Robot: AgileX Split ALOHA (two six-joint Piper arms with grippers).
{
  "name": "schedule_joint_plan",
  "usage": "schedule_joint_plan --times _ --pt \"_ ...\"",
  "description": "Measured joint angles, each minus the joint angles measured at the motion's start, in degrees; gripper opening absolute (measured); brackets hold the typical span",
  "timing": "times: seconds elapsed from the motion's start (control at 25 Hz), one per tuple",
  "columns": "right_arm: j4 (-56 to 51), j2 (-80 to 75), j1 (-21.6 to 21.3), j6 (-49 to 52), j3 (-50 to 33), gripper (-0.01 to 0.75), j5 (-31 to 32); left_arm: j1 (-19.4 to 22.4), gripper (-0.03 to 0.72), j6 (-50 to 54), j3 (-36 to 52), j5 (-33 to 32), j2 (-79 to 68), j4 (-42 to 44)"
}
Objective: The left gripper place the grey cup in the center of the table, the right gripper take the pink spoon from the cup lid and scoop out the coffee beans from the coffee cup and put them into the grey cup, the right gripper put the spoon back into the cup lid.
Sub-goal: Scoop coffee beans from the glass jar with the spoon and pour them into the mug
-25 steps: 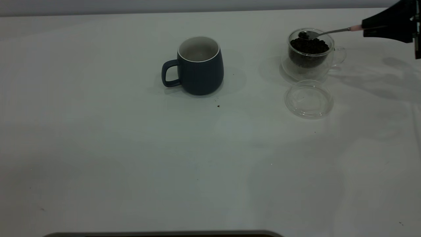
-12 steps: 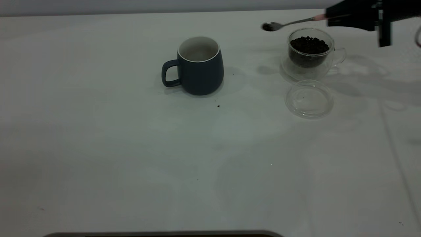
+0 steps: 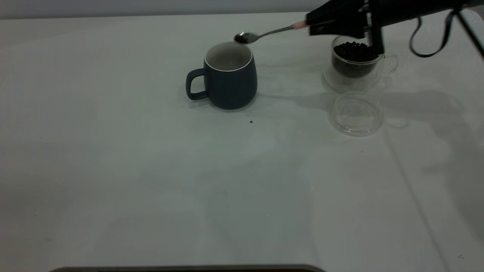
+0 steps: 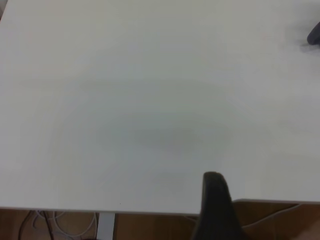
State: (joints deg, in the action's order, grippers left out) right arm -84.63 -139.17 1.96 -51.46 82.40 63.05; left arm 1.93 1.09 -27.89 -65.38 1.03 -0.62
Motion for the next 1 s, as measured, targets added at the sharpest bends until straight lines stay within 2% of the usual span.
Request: schedule_joint_plan --times 0.2,0.36,0.68,1.0 --pt "0.00 0.00 2.74 -3.20 0.00 0.100 -8.05 0.00 0.567 0.00 0.00 0.00 0.00 0.00" --pt "-0.55 0.06 4.28 -12.45 0.00 0.100 -11.42 0.00 0.567 0.00 0.00 0.00 0.00 0.00" --pt "-0.23 4.02 5.91 -28.23 0.00 0.100 -14.05 0.00 0.567 0.00 0.00 0.00 0.00 0.00" --pt "6.68 11.94 5.99 -29.87 -2.10 0.100 -14.47 0.00 0.567 -0.07 0.00 0.00 0.00 0.00"
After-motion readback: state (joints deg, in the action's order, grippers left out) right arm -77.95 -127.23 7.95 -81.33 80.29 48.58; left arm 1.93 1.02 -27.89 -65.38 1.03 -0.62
